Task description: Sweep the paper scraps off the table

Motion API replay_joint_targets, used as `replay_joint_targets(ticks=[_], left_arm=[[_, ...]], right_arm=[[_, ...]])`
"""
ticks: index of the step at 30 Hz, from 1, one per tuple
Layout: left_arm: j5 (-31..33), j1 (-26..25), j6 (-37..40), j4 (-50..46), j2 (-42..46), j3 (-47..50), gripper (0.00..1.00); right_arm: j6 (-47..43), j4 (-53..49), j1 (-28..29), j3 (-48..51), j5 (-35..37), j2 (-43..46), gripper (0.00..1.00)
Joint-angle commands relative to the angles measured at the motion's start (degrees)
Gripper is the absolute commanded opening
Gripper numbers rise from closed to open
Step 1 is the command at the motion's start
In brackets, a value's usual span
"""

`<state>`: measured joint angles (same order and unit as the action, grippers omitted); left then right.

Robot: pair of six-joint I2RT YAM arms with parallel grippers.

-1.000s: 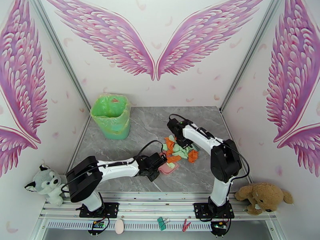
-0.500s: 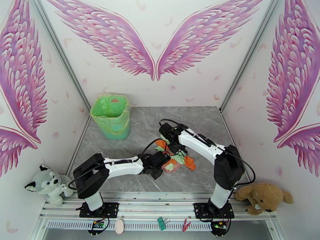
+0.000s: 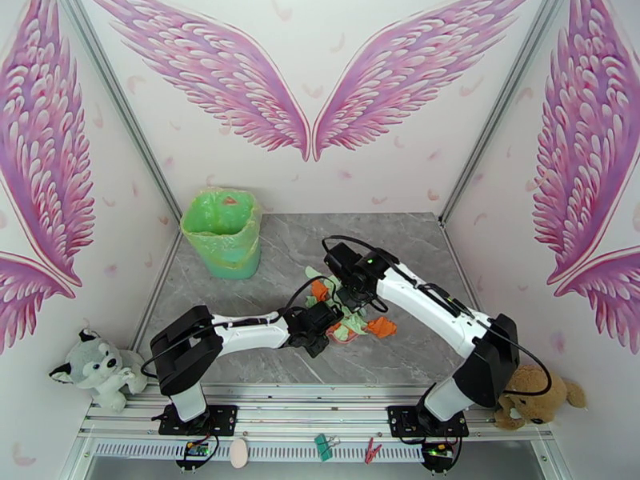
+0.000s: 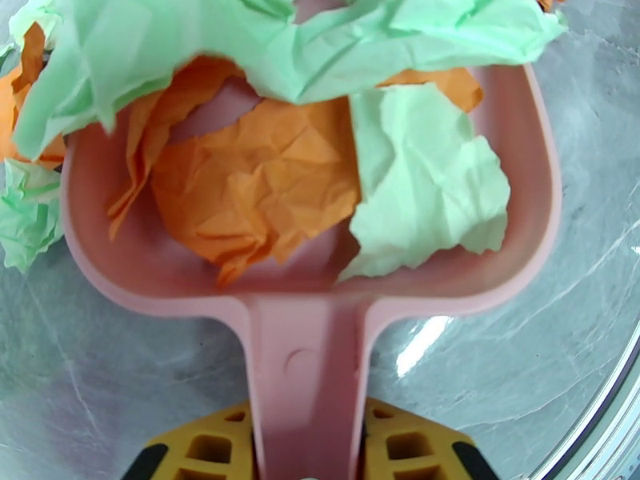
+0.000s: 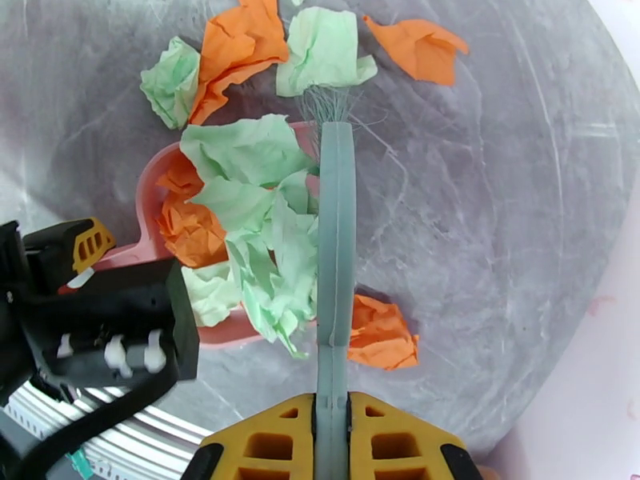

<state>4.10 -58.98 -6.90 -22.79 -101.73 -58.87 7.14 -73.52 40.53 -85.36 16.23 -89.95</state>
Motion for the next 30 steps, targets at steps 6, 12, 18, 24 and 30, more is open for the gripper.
replay_joint_targets(ticks=[6,12,18,24,30], left_arm=[[-0.9,0.14,0.28,-0.48,0.39,1.48,0.0],[-0.63,-0.91,1.35,-3.49,2.29,3.0,0.0],[-0.04,-2.6,2.03,-5.85,4.78,4.91,0.0],[-0.38,-4.85,2.96,-6.48,4.98,5.08,0.0],[-1.35,-6.12,3.8,-6.0,4.34,4.85,0.0]], right_arm=[[5.3,-9.99,0.07,-1.43,17.31,1.57,0.0],[9.02,-12.49,-0.28,2.62,22.9,2.3,0.0],[11.44,-12.56,-1.26,5.29,24.28,3.7,0.0],[14.2,-13.69,-1.25,5.28,21.98,1.22,0.0],[17.36,-12.46,-1.25,8.04,18.61,-0.18,0.0]])
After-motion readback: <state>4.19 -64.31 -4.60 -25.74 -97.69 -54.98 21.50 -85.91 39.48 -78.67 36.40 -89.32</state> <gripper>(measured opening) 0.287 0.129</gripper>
